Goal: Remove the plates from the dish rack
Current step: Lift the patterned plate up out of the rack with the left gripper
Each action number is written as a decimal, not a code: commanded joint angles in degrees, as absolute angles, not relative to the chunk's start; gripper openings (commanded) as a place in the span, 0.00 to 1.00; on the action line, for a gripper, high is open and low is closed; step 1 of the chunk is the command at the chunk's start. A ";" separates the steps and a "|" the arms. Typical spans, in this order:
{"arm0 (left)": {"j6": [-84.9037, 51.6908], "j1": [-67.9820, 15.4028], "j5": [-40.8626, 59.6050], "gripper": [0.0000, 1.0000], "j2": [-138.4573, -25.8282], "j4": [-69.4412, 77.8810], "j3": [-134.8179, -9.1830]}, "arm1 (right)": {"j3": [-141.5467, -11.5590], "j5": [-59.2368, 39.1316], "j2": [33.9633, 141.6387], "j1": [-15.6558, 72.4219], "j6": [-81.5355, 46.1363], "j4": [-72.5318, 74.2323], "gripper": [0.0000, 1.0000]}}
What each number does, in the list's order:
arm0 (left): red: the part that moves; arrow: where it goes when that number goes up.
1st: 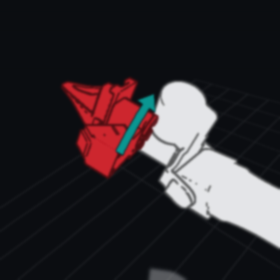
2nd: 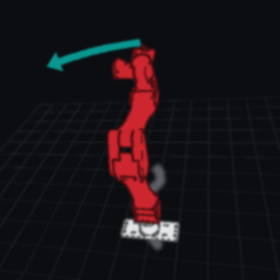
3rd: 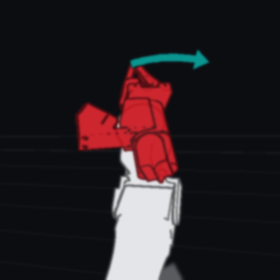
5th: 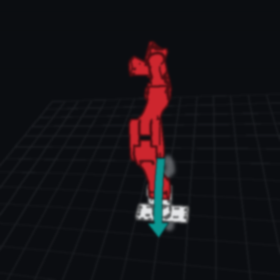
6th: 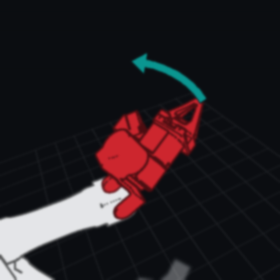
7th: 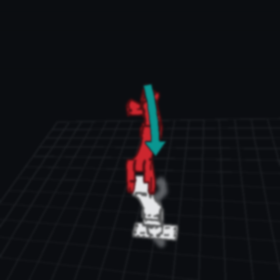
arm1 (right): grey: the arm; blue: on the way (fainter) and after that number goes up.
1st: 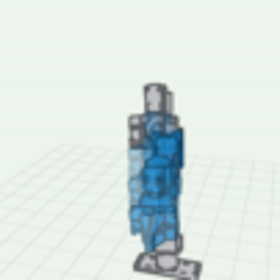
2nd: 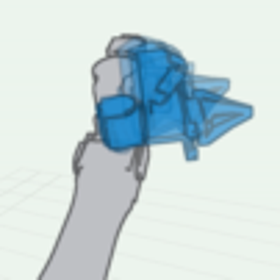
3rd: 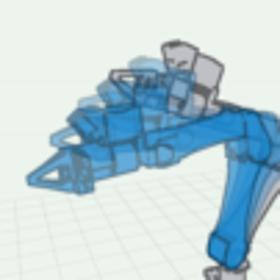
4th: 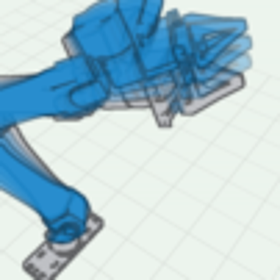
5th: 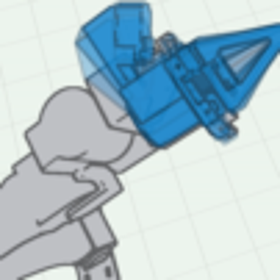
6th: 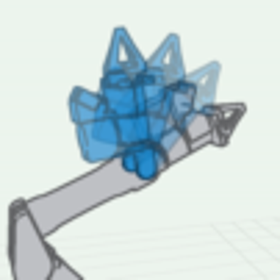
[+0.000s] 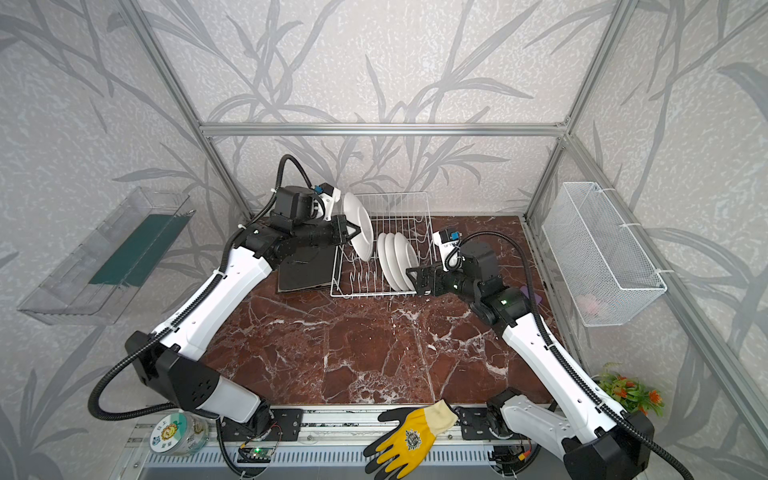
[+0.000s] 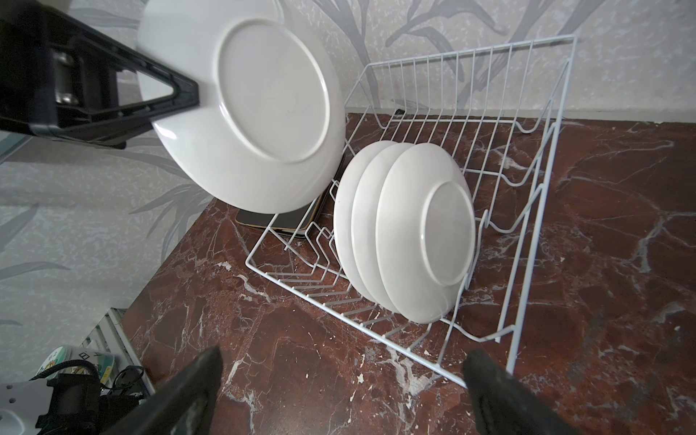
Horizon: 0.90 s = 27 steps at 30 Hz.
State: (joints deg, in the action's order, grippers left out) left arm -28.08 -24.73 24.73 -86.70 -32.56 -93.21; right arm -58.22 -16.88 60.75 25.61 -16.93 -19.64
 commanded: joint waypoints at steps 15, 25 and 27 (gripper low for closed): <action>8.47 -27.89 15.01 0.00 -69.81 -18.56 -80.29 | -63.05 -16.82 60.29 25.84 -22.60 -19.51 0.99; 33.65 -33.54 7.92 0.00 -67.08 -17.49 -73.52 | -68.15 -18.36 62.24 25.77 -27.00 -19.42 0.99; 36.86 -34.23 5.65 0.00 -67.05 -17.24 -72.64 | -69.51 -18.63 63.11 25.73 -27.66 -20.13 0.99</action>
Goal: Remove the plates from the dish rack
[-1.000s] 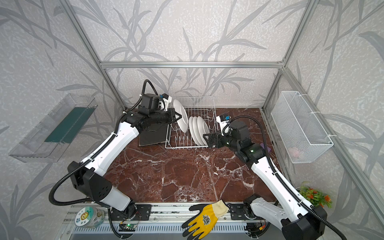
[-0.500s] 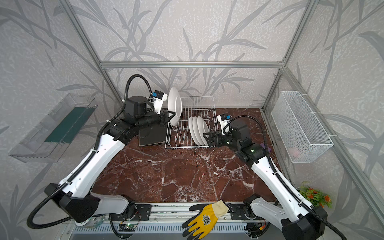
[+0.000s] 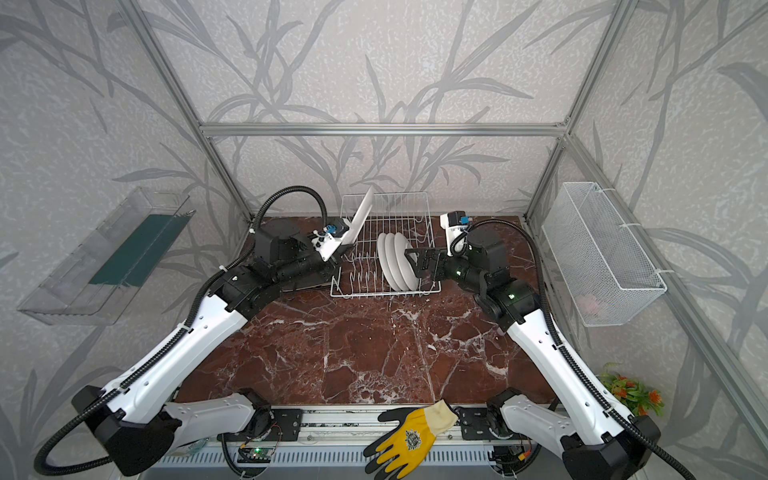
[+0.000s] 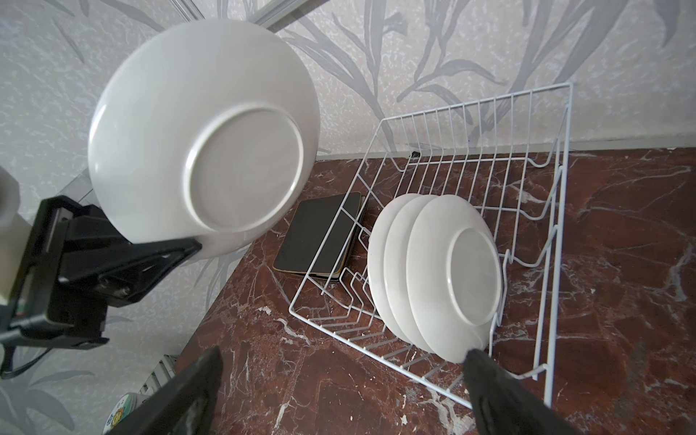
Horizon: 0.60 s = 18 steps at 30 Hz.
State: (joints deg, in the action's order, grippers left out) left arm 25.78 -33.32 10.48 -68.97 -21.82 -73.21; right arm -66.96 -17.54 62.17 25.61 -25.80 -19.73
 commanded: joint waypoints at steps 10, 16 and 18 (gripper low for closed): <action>52.32 -37.99 -3.82 0.00 -66.18 -10.79 -66.04 | -77.10 -21.20 68.84 25.75 -27.92 -23.37 1.00; 60.42 -40.71 -8.92 0.00 -67.35 -9.49 -64.56 | -80.17 -23.50 72.57 25.75 -29.18 -23.28 0.96; 62.78 -41.53 -10.10 0.00 -67.63 -8.53 -63.80 | -80.96 -24.16 73.89 25.75 -30.54 -23.05 0.94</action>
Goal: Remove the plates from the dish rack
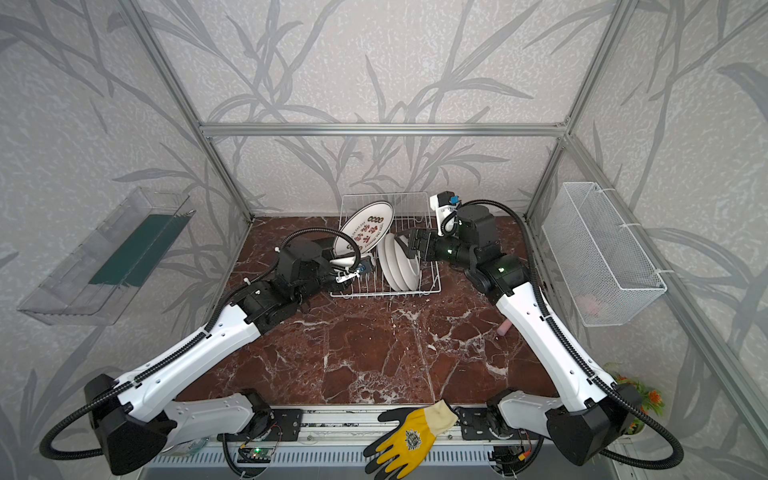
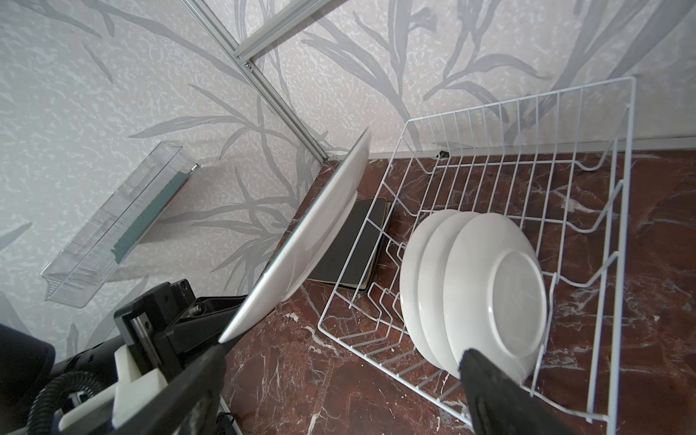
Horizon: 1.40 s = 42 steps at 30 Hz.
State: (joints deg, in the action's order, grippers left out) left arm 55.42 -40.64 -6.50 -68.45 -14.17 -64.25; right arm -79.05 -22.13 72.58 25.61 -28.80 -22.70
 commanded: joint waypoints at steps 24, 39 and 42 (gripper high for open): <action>76.78 -46.06 -17.97 0.00 -71.32 -1.85 -59.42 | -82.91 -21.75 83.36 25.84 -39.64 -23.73 0.39; 75.29 -46.41 -17.80 0.00 -72.13 5.42 -56.71 | -81.31 -21.48 83.78 25.69 -42.49 -21.65 0.07; 73.82 -46.38 -18.22 0.02 -72.03 5.96 -56.67 | -80.25 -21.55 83.00 25.25 -43.40 -19.89 0.00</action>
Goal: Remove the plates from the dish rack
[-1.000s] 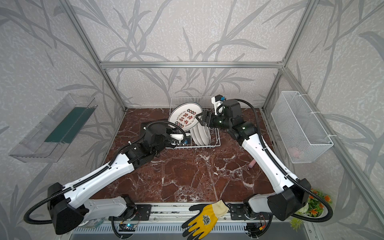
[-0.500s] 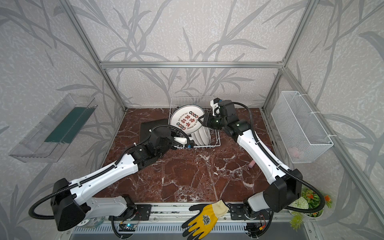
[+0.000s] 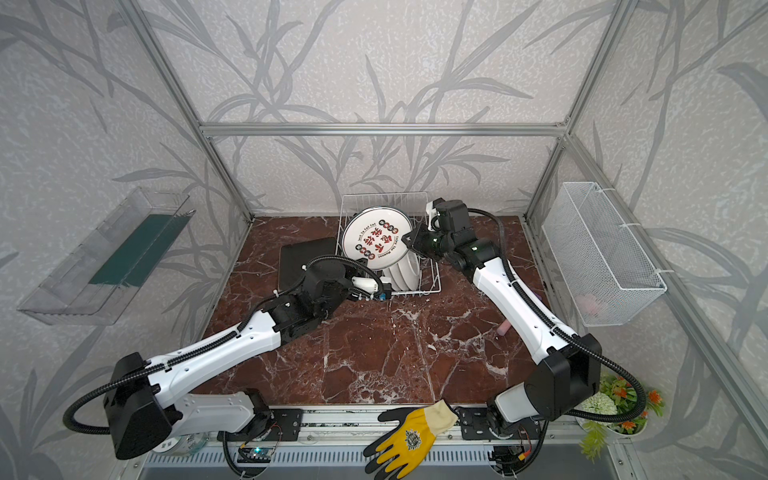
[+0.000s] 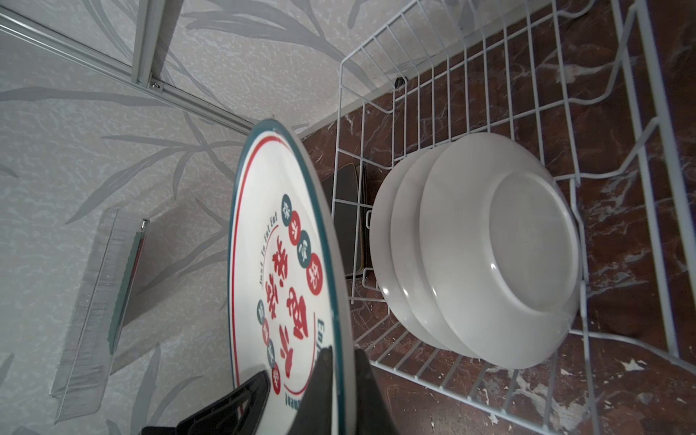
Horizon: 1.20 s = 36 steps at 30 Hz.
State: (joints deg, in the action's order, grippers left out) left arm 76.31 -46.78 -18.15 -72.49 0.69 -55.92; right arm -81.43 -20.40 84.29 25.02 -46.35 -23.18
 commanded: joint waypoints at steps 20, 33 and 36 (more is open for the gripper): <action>19.70 -35.81 5.24 0.95 -63.48 1.67 -59.95 | -65.72 -23.89 69.90 14.45 -48.53 -3.65 0.00; -16.20 -18.94 30.50 0.99 -69.64 -5.92 -68.78 | -62.76 -26.34 67.46 14.24 -42.95 -0.46 0.00; -21.60 -16.83 39.28 0.99 -73.46 -6.43 -71.28 | -62.37 -28.18 67.98 14.24 -42.54 0.60 0.00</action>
State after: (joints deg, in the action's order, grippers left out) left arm -11.90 -18.31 27.62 -70.96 -3.31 -68.42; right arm -62.50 -24.86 69.17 14.24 -43.88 -5.30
